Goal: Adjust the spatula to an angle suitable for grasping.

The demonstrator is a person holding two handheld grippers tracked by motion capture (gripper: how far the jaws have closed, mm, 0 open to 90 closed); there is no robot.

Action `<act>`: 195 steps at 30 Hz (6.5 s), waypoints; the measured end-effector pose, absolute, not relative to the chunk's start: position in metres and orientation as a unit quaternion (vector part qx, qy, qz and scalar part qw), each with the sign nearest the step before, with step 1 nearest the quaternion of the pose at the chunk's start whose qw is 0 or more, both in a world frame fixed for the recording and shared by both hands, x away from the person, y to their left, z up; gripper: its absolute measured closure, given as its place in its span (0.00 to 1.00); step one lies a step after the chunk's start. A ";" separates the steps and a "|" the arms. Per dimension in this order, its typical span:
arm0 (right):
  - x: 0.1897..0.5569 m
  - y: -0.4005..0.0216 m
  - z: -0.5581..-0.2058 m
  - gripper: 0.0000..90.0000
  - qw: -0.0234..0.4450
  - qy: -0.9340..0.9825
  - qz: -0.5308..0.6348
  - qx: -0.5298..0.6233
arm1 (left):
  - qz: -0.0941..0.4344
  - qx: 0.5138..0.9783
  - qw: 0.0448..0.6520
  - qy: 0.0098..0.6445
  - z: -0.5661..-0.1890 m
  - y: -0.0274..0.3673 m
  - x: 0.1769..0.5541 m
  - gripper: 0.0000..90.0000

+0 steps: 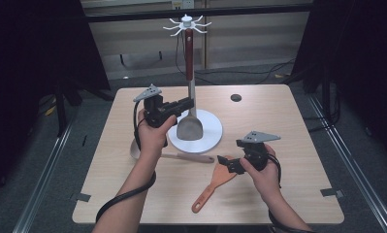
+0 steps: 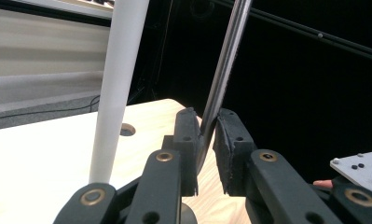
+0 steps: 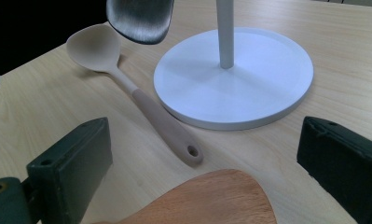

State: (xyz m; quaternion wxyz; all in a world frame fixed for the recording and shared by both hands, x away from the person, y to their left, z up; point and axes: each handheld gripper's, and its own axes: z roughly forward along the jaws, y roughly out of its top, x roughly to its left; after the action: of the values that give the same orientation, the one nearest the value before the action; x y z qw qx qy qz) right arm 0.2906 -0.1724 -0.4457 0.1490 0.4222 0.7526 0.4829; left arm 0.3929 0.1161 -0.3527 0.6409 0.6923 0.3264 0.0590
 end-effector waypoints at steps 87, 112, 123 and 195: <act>0.290 -0.179 -0.440 0.04 0.157 0.738 0.493 0.432 | 0.201 0.631 0.712 0.234 -0.274 0.100 0.383 1.00; 0.290 -0.180 -0.440 0.04 0.154 0.739 0.494 0.432 | 0.238 0.610 0.721 0.226 -0.233 0.085 0.395 0.99; 0.290 -0.181 -0.440 0.04 0.154 0.738 0.495 0.433 | 0.247 0.605 0.721 0.229 -0.227 0.085 0.396 0.99; 0.291 -0.179 -0.443 0.04 0.152 0.741 0.492 0.431 | 0.222 0.620 0.711 0.245 -0.273 0.130 0.382 0.88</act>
State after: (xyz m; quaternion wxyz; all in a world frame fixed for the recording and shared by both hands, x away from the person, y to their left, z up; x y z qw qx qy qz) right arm 0.2908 -0.1794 -0.4426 0.1521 0.4307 0.7413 0.4917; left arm 0.3824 0.1296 -0.2734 0.7112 0.6204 0.2450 0.2221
